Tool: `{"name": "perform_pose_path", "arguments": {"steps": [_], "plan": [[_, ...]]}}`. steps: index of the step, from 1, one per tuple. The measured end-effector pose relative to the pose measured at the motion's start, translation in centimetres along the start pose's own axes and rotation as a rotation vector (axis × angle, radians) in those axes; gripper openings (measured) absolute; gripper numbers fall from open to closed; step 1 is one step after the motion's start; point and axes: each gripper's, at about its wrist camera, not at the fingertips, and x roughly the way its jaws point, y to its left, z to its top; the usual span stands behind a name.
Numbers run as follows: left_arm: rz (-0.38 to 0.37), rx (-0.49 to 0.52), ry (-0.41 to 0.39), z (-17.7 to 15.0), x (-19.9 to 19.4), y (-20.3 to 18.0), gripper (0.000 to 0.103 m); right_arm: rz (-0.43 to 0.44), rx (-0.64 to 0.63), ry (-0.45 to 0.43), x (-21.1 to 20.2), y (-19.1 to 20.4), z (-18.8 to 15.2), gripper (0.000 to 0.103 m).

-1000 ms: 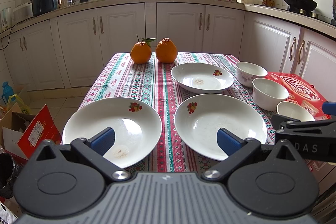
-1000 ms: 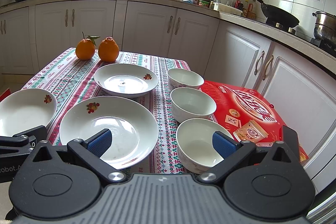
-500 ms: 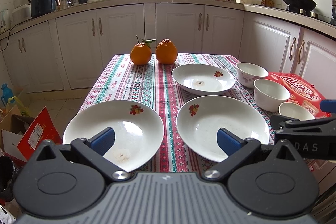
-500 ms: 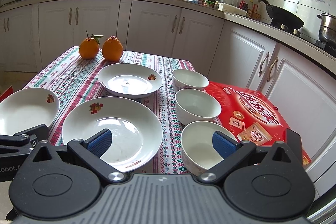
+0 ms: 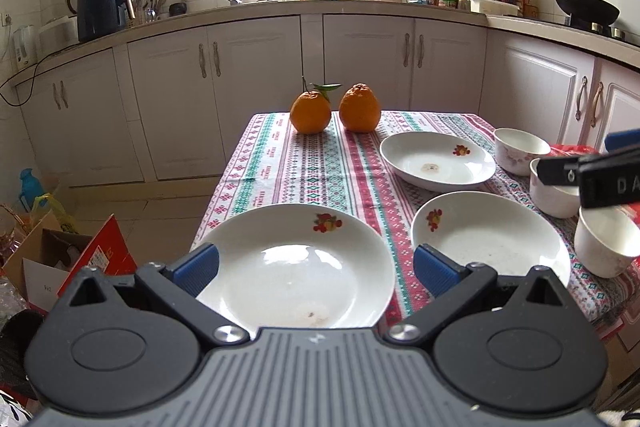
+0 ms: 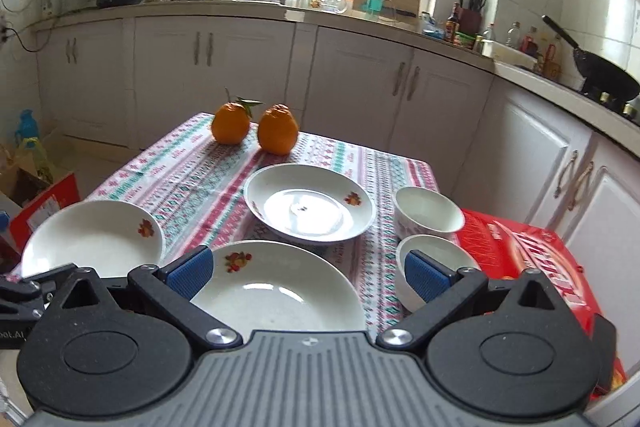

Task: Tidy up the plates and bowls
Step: 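Grip the large white flower plate's rim with the left tool while the right tool grips its opposite rim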

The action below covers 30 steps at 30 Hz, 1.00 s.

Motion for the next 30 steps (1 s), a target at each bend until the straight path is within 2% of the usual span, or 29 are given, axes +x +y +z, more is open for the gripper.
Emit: {"name": "perform_pose_path", "arguments": {"steps": [5, 13, 18, 25, 30], "plan": [[0.001, 0.045, 0.054, -1.5, 0.8, 2.2, 0.102, 0.2, 0.09, 0.046, 2.2, -0.2, 2.0, 0.103], [-0.066, 0.074, 0.175, -4.8, 2.2, 4.8, 0.102, 0.343, 0.021, 0.097, 5.1, 2.6, 2.5, 0.103], [-0.118, 0.072, 0.204, -5.3, 3.7, 5.4, 0.102, 0.367, -0.022, 0.13, 6.8, 4.1, 2.8, 0.103], [-0.152, 0.085, 0.239, -5.3, 5.9, 5.9, 0.103, 0.381, -0.059, 0.172, 9.0, 5.3, 3.3, 0.103], [-0.189, 0.083, 0.239, -5.1, 6.7, 6.4, 0.103, 0.379, -0.091, 0.2, 10.7, 6.2, 3.7, 0.103]]}}
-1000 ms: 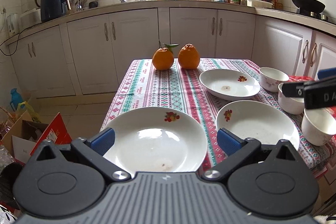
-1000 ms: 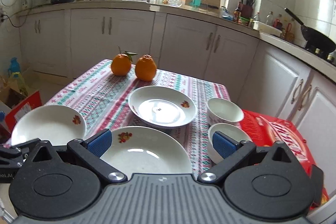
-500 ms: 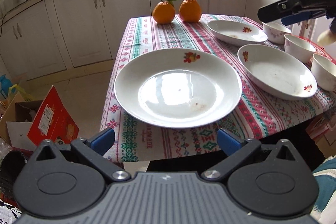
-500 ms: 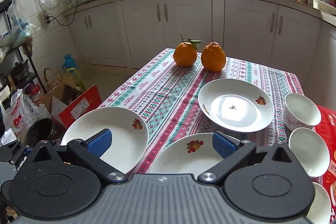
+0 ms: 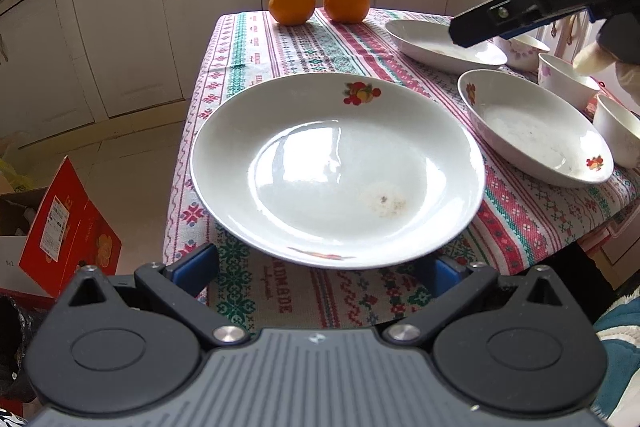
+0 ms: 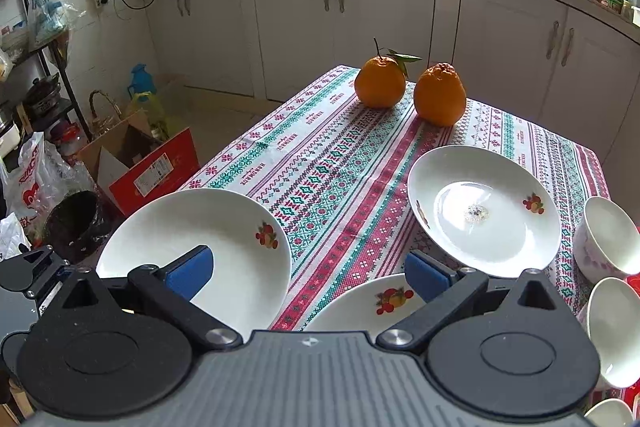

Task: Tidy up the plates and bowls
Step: 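Grip the large white flower plate's rim with the left tool while the right tool grips its opposite rim, then lift the white flower plate off the tablecloth with both tools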

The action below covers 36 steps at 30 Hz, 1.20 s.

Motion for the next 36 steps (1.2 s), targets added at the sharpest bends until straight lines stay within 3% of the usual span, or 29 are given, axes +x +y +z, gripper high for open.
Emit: {"name": "perform_pose_path", "arguments": {"steps": [9, 24, 36], "plan": [[-0.05, 0.039, -0.018, -0.2, -0.1, 0.5, 0.102, 0.04, -0.045, 0.046, 3.0, 0.8, 1.4, 0.103], [-0.062, 0.053, -0.06, -0.9, -0.5, 1.1, 0.103, 0.116, -0.153, 0.125, 6.5, 2.4, 2.9, 0.103], [-0.101, 0.085, -0.055, -0.7, -0.4, 1.4, 0.102, 0.255, -0.249, 0.242, 9.7, 2.7, 3.3, 0.103]]}}
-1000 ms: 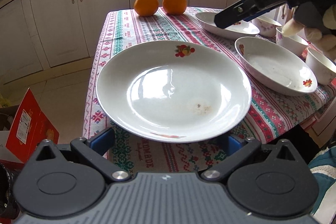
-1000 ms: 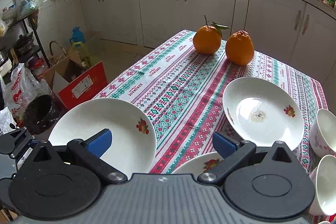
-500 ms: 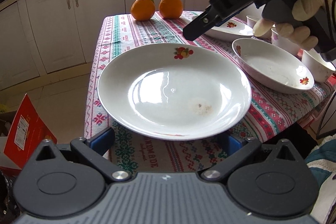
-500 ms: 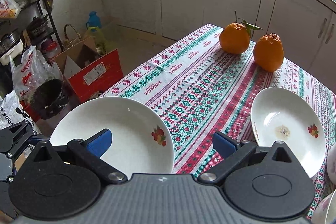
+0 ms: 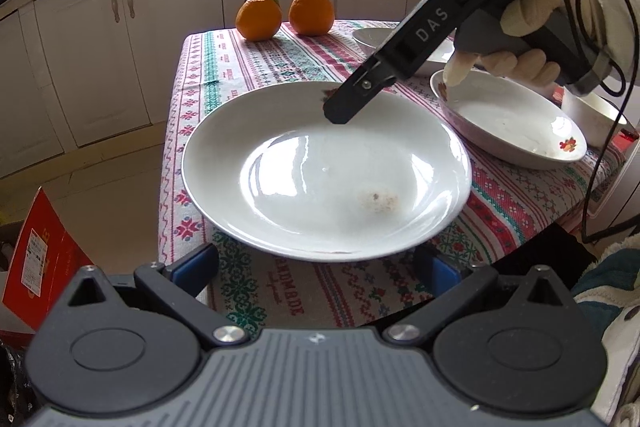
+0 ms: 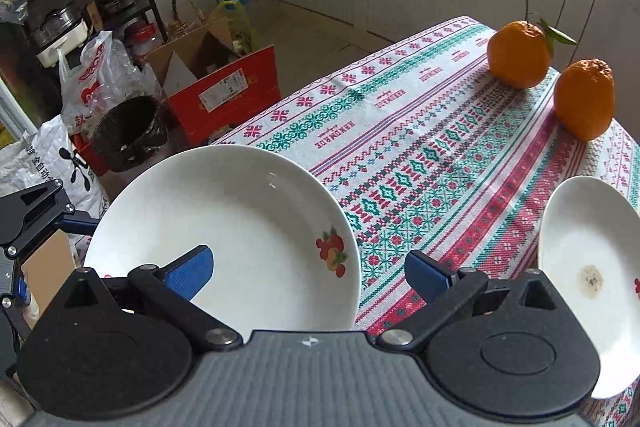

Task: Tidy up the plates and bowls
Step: 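Lift the white flower plate off the tablecloth with both tools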

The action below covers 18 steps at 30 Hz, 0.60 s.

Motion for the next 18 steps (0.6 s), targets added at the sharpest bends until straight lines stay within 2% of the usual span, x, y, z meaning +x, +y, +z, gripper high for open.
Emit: {"name": "perform_pose_path", "arguments": {"steps": [5, 18], "plan": [[-0.038, -0.017, -0.015, 0.2, -0.1, 0.6, 0.102, 0.079, -0.001, 0.021, 0.8, -0.5, 0.4, 0.102], [-0.063, 0.031, -0.006, 0.7, 0.2, 0.5, 0.1, 0.161, 0.027, 0.059, 2.0, -1.7, 1.1, 0.075]]}}
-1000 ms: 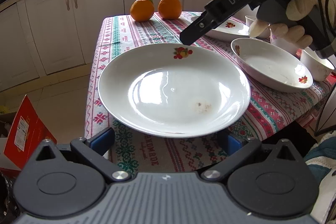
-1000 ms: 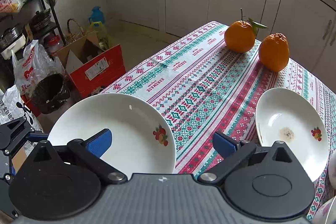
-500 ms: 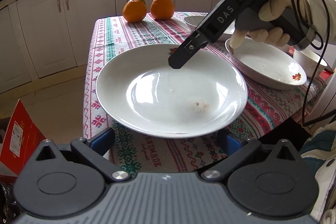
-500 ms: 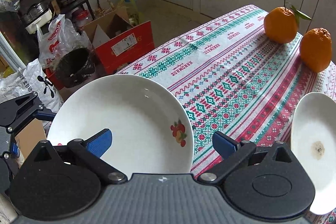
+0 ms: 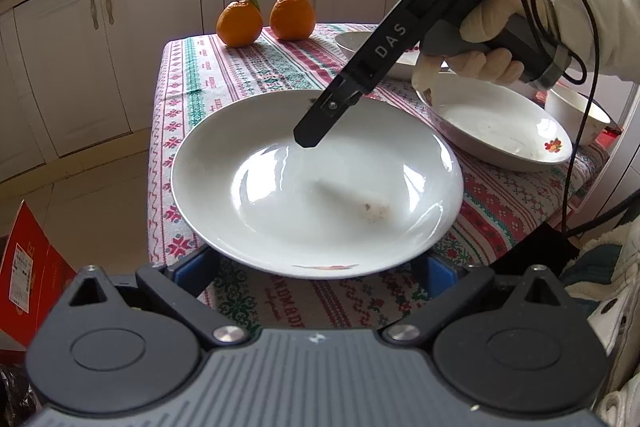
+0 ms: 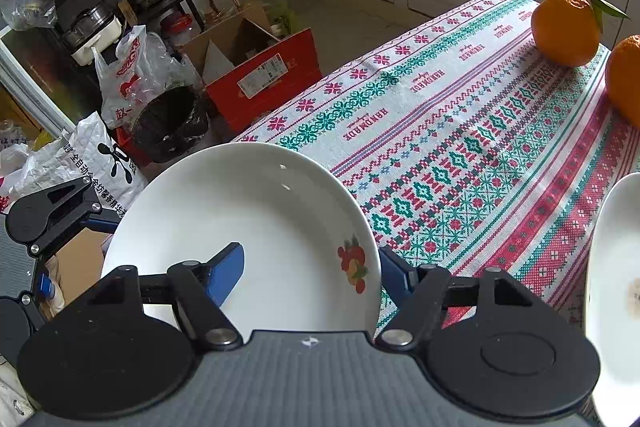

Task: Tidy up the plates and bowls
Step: 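Lift the white flower plate off the tablecloth with both tools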

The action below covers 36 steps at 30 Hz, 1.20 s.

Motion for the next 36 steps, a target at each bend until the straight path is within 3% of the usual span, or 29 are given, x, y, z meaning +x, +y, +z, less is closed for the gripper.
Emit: {"name": "perform_pose_path", "arguments": {"steps": [15, 36], "plan": [[-0.017, 0.012, 0.017, 0.4, 0.1, 0.3, 0.1, 0.062, 0.029, 0.002, -0.2, -0.8, 0.1, 0.073], [-0.037, 0.047, -0.003, 4.2, 3.1, 2.8, 0.1, -0.001, 0.044, -0.067, -1.2, -4.1, 3.1, 0.073]]}}
